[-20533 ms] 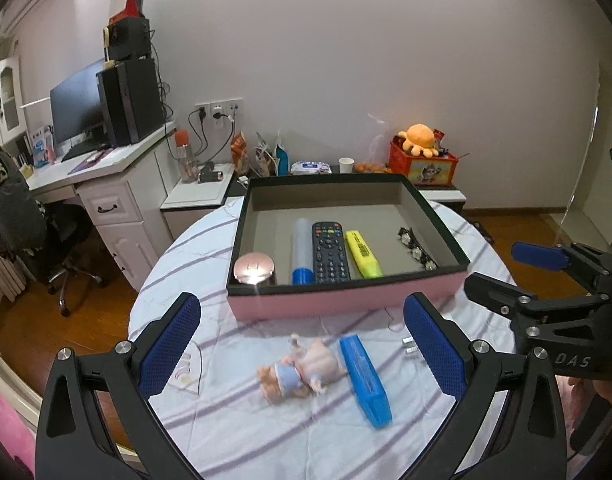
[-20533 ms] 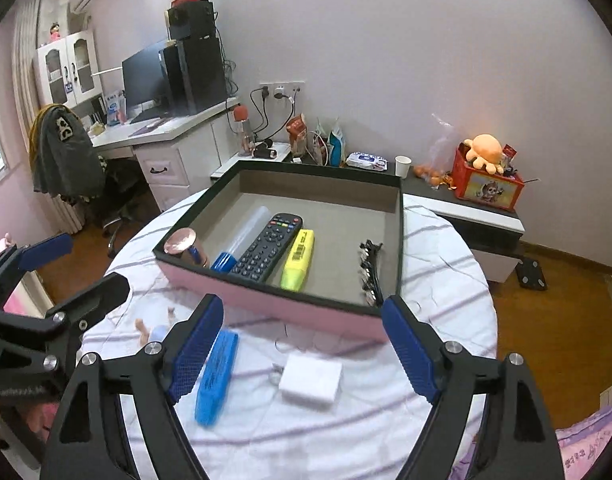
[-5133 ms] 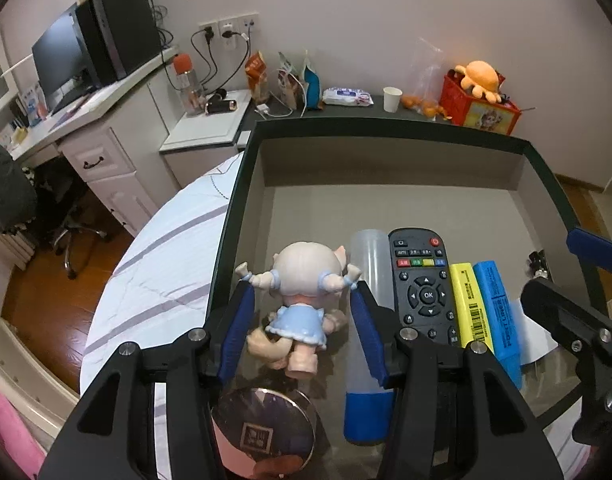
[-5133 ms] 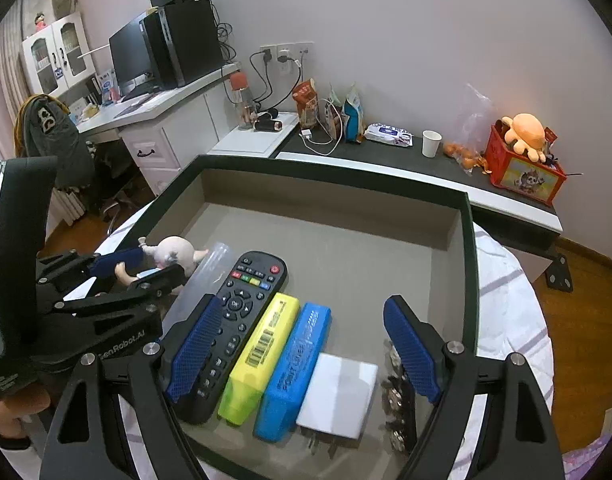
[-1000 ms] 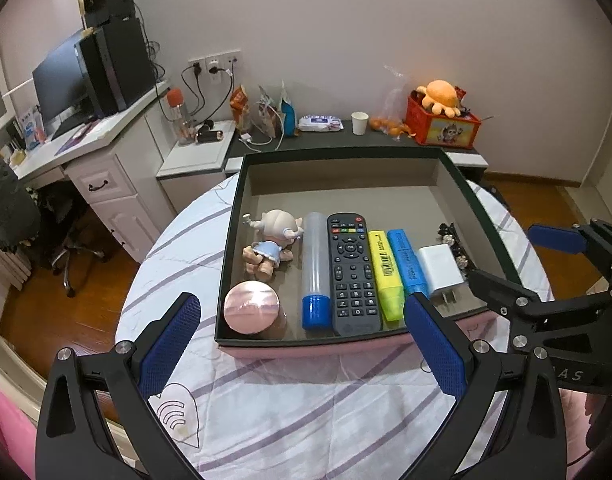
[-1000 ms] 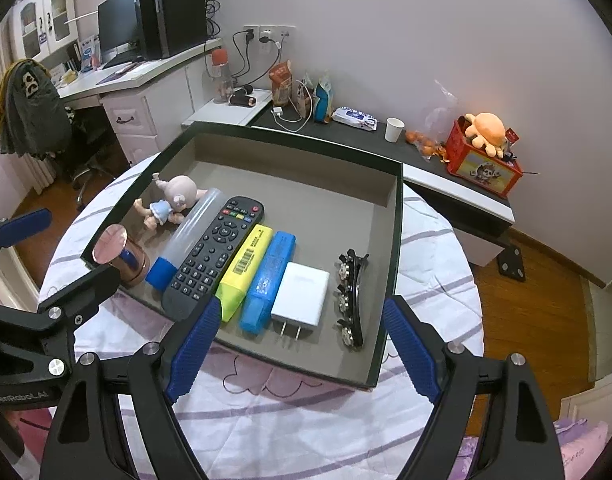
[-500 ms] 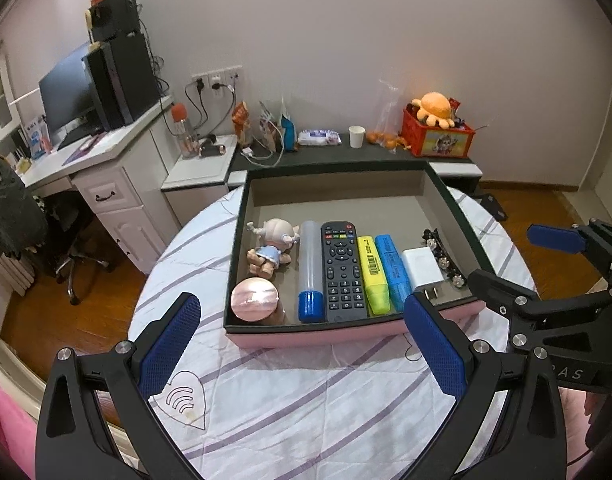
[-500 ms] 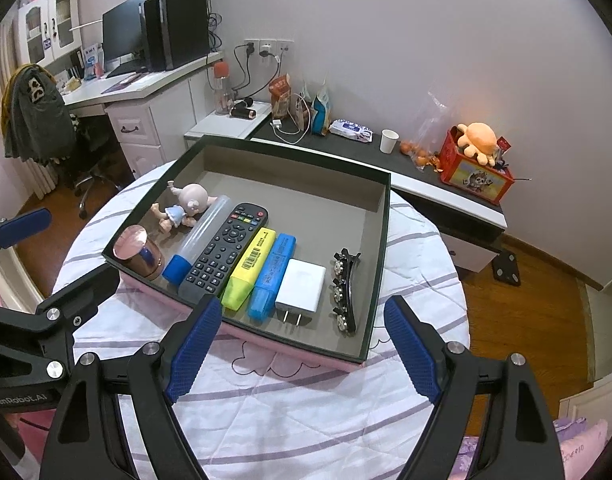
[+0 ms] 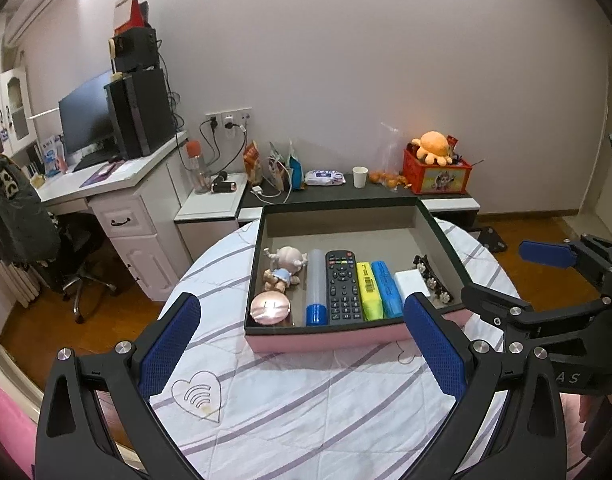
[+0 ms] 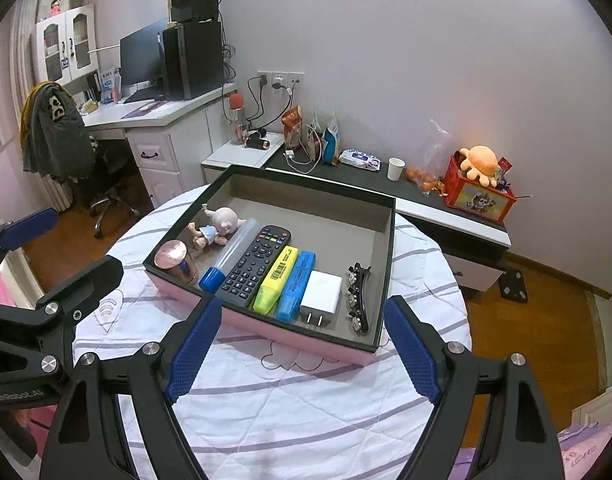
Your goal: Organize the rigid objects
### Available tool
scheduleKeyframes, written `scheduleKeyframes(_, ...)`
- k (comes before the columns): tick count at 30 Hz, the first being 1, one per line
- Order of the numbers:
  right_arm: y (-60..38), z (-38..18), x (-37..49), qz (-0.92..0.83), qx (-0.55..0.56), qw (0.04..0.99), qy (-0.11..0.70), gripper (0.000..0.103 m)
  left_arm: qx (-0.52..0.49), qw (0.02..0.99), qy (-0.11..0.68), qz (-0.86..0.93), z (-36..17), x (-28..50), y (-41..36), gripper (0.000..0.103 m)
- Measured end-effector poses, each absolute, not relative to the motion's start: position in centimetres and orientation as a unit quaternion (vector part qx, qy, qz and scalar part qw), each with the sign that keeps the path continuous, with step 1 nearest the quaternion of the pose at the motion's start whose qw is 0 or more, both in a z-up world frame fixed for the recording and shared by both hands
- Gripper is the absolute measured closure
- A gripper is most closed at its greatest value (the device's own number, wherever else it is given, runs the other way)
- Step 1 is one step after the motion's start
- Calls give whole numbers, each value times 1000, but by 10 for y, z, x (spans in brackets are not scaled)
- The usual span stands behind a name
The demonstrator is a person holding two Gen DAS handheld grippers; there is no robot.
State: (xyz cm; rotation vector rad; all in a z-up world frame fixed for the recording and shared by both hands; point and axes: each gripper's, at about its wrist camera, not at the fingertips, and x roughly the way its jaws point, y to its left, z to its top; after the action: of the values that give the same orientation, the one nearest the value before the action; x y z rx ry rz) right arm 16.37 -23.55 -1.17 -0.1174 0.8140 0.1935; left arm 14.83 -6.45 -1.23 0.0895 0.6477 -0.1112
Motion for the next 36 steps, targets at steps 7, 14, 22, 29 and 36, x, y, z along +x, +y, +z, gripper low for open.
scheduleKeyframes(7, -237, -13, 154, 97, -51, 913, 393, 18, 49, 945, 320, -47, -14, 139, -64, 0)
scheduleKeyframes(14, -250, -18, 153, 78, -35, 918, 387, 18, 35, 938, 344, -24, -35, 151, -44, 0)
scheduleKeyframes(22, -278, -61, 192, 16, -21, 906, 423, 18, 13, 918, 396, 16, -77, 200, -11, 0)
scheduleKeyframes(29, -292, -92, 235, -10, -14, 894, 448, 18, 17, 904, 426, 30, -106, 246, -1, 2)
scheduleKeyframes(36, -295, -109, 262, -11, -10, 886, 463, 19, 7, 902, 431, 24, -113, 269, 6, 14)
